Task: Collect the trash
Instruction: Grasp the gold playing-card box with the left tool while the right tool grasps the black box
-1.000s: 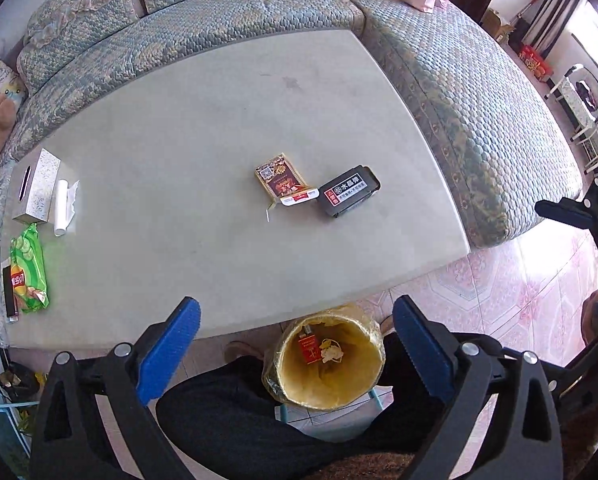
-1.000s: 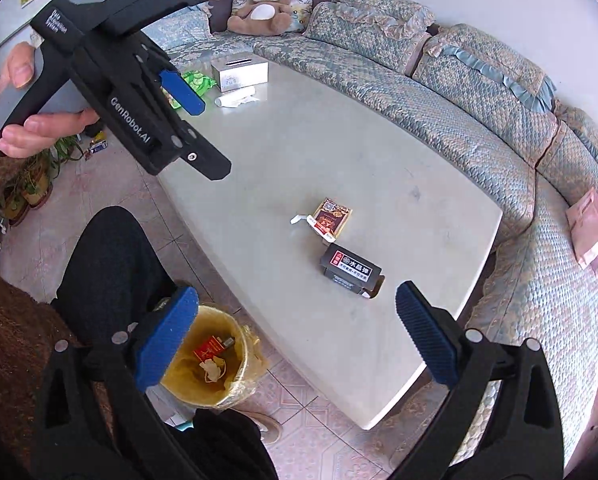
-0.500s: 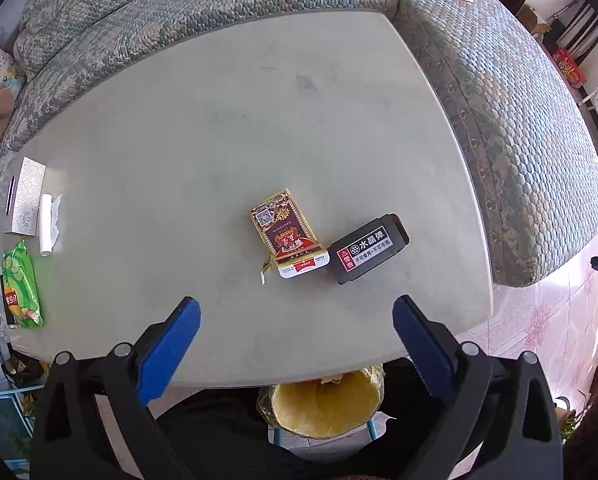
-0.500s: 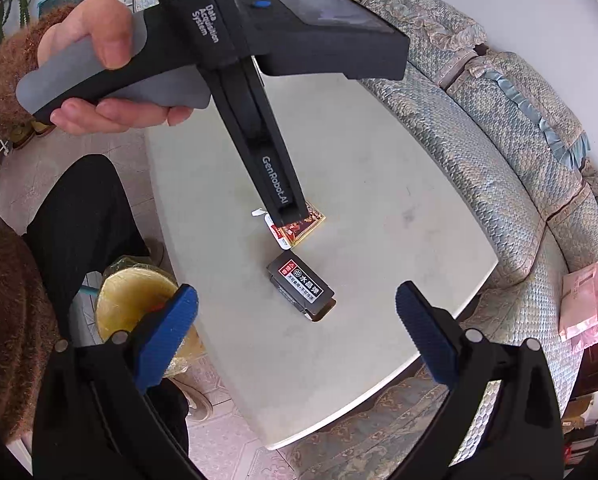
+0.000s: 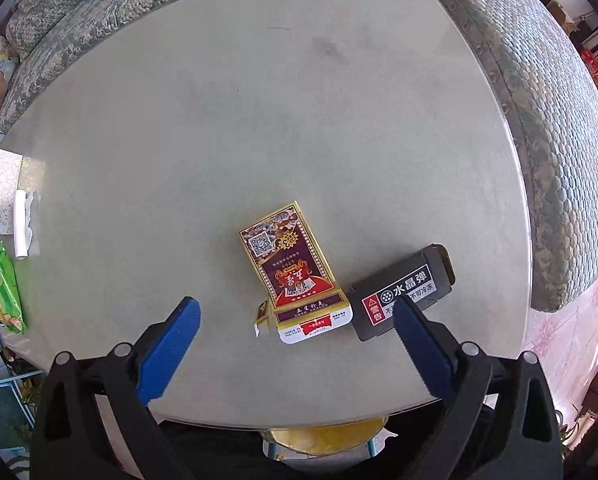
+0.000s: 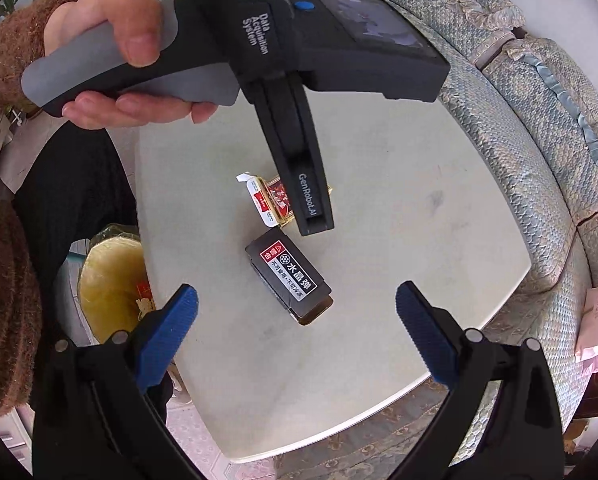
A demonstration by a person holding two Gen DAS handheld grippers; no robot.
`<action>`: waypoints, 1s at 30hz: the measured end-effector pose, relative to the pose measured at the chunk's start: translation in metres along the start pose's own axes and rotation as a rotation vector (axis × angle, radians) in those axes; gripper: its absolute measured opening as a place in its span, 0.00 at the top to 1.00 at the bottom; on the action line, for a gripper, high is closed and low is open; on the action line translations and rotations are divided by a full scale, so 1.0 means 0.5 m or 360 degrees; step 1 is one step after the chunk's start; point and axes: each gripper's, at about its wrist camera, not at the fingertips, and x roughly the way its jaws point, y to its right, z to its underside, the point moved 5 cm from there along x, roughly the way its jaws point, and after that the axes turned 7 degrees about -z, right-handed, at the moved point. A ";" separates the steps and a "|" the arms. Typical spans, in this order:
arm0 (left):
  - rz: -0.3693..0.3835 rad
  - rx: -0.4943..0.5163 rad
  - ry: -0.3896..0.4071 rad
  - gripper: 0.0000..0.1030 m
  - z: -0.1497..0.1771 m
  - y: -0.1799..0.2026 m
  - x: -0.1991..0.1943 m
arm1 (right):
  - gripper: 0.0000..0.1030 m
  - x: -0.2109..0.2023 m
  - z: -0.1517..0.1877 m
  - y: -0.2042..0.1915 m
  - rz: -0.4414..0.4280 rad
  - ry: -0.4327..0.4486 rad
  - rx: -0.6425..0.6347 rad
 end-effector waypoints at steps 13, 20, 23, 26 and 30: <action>0.0091 -0.0099 -0.0183 0.08 -0.039 -0.013 0.157 | 0.06 0.170 0.009 0.001 -0.0158 -0.0165 -0.0077; 0.0096 -0.0145 -0.0213 0.08 -0.048 -0.032 0.205 | 0.06 0.240 0.011 -0.010 -0.0210 -0.0237 -0.0140; 0.0100 -0.0166 -0.0230 0.08 -0.049 -0.038 0.223 | 0.06 0.267 0.016 -0.005 -0.0224 -0.0266 -0.0135; 0.0105 -0.0179 -0.0248 0.08 -0.049 -0.045 0.237 | 0.06 0.288 0.024 -0.002 -0.0231 -0.0288 -0.0132; 0.0116 -0.0201 -0.0262 0.08 -0.050 -0.058 0.252 | 0.07 0.312 0.032 0.001 -0.0261 -0.0314 -0.0108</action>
